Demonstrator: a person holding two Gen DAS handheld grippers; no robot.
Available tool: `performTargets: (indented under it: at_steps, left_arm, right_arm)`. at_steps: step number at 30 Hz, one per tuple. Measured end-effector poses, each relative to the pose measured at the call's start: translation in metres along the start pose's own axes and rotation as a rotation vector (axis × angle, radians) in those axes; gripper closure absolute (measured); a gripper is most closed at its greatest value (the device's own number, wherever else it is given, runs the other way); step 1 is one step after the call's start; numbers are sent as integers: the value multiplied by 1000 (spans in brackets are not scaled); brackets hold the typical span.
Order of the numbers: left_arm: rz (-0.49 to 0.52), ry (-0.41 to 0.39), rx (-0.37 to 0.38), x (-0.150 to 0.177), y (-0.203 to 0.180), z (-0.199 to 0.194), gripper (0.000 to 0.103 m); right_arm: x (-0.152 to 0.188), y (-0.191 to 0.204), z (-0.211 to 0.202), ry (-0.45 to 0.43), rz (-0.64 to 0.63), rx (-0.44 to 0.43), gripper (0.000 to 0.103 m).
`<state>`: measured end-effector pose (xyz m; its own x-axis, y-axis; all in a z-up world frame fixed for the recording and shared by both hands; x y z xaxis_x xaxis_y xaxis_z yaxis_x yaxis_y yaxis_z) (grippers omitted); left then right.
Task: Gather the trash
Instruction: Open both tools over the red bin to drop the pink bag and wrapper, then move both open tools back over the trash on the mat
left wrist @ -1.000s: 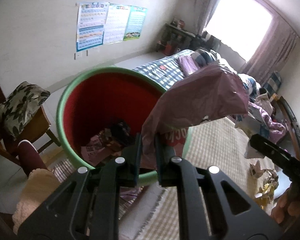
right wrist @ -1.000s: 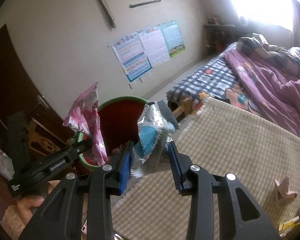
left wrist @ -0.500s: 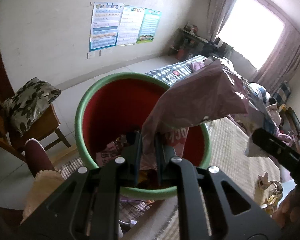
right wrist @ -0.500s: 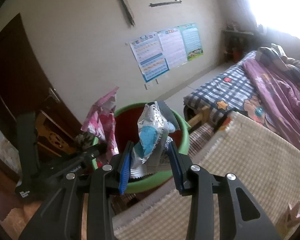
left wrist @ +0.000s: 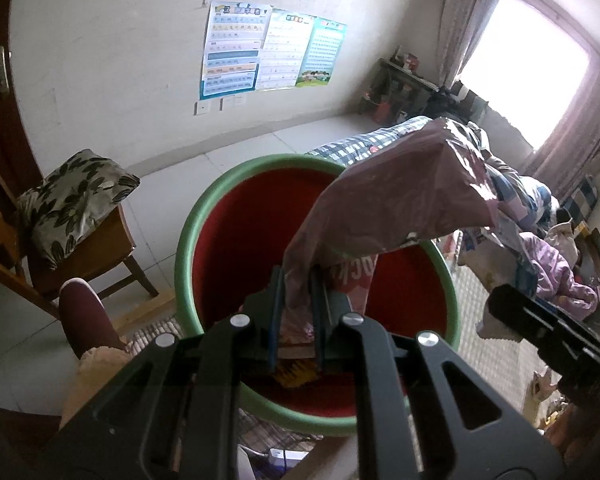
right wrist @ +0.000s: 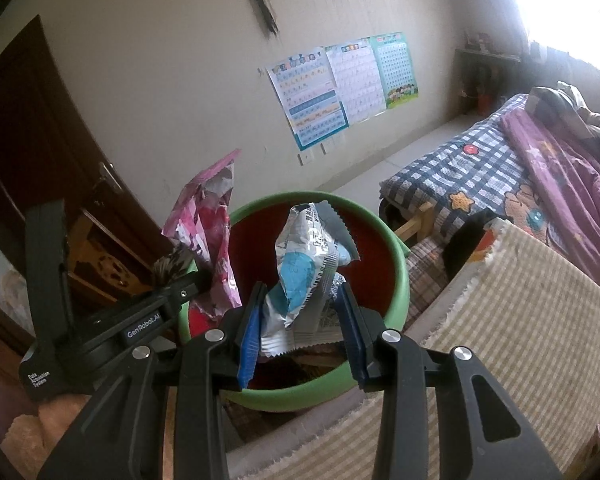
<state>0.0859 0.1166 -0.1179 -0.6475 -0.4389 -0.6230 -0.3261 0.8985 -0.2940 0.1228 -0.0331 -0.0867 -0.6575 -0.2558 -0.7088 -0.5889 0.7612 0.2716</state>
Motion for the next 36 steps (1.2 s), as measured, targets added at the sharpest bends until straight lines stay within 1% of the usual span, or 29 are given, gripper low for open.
performTargets:
  at_steps: [5, 8, 10, 11, 12, 14, 18, 22, 24, 27, 30, 36]
  left_arm:
    - [-4, 0, -9, 2, 0, 2, 91]
    - [-11, -4, -22, 1, 3, 3, 89]
    - [-13, -7, -29, 0, 5, 3, 79]
    - [-15, -10, -33, 0, 5, 3, 66]
    - [-20, -21, -33, -1, 6, 1, 61]
    - [-19, -26, -35, -3, 5, 0, 61]
    - [-16, -30, -38, -3, 3, -2, 55]
    - [-8, -34, -28, -1, 0, -7, 54]
    - [2, -39, -21, 0, -3, -10, 51]
    - [18, -42, -5, 3, -10, -15, 50]
    - [36, -31, 34, 12, -25, -20, 49]
    - [138, 17, 116, 41, -73, -22, 49]
  right_arm:
    - [-4, 5, 4, -9, -14, -9, 66]
    - [-6, 10, 3, -28, -34, -8, 61]
    - [-7, 11, 3, -30, -38, -13, 54]
    - [-7, 11, 3, -32, -37, -15, 53]
    - [-7, 10, 3, -33, -35, -16, 53]
    - [-7, 8, 2, -34, -31, -17, 53]
    - [-5, 4, -3, -34, -16, -14, 52]
    - [0, -1, -17, -37, -7, -4, 49]
    - [2, -7, -29, -47, 2, 8, 47]
    - [11, -22, -51, -70, 20, 55, 46]
    - [25, -44, -76, -81, 43, 125, 44]
    - [74, -103, -126, -42, 132, 297, 44]
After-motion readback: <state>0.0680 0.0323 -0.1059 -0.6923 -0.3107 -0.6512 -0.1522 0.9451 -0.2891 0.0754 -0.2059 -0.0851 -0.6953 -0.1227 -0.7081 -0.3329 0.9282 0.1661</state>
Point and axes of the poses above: each gripper's, at about its wrist camera, not at the fingertips, and z roughly the way its jaws point, y to its left, x to its underside, the point moved 5 cm from there along z, roughly the way its jaws point, and after that the axes turned 5 degrees about -z, right-handed, at the moved point
